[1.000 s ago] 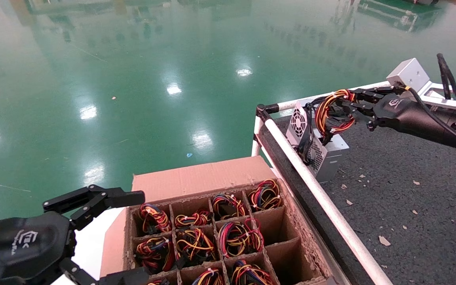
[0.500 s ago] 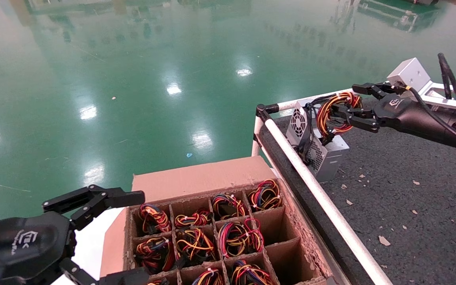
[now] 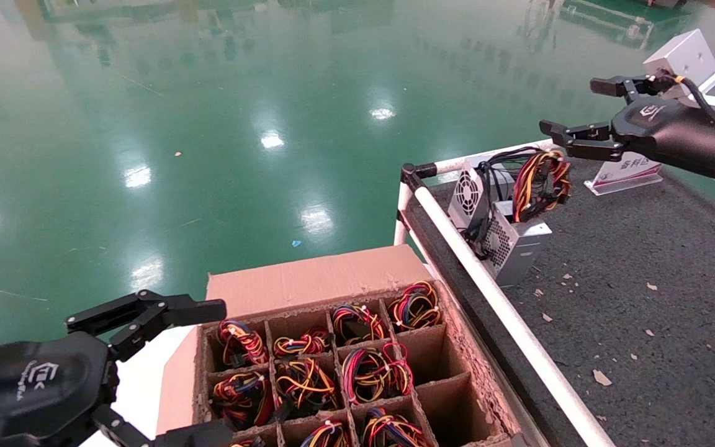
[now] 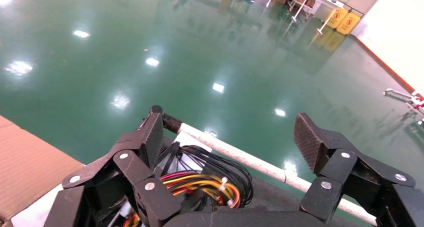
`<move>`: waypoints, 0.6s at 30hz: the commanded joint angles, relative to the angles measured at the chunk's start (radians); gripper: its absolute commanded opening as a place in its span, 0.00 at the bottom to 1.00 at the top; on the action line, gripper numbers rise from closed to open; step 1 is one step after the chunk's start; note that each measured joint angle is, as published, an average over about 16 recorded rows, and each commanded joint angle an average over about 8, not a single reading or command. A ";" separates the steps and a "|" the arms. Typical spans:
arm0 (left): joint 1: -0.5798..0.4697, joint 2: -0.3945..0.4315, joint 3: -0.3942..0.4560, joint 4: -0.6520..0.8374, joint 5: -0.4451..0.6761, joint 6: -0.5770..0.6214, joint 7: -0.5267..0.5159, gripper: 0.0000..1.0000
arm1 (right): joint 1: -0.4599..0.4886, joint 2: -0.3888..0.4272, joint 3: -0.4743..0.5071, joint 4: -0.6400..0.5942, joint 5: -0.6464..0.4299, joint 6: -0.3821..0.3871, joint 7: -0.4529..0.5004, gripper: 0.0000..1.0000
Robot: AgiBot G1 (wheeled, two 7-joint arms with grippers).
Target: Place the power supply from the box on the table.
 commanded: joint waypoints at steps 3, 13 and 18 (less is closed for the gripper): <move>0.000 0.000 0.000 0.000 0.000 0.000 0.000 1.00 | -0.002 0.004 0.007 0.018 0.003 -0.003 0.015 1.00; 0.000 0.000 0.000 0.000 0.000 0.000 0.000 1.00 | -0.136 0.054 0.081 0.218 0.031 -0.063 0.120 1.00; 0.000 0.000 0.000 0.000 0.000 0.000 0.000 1.00 | -0.209 0.080 0.121 0.325 0.046 -0.095 0.175 1.00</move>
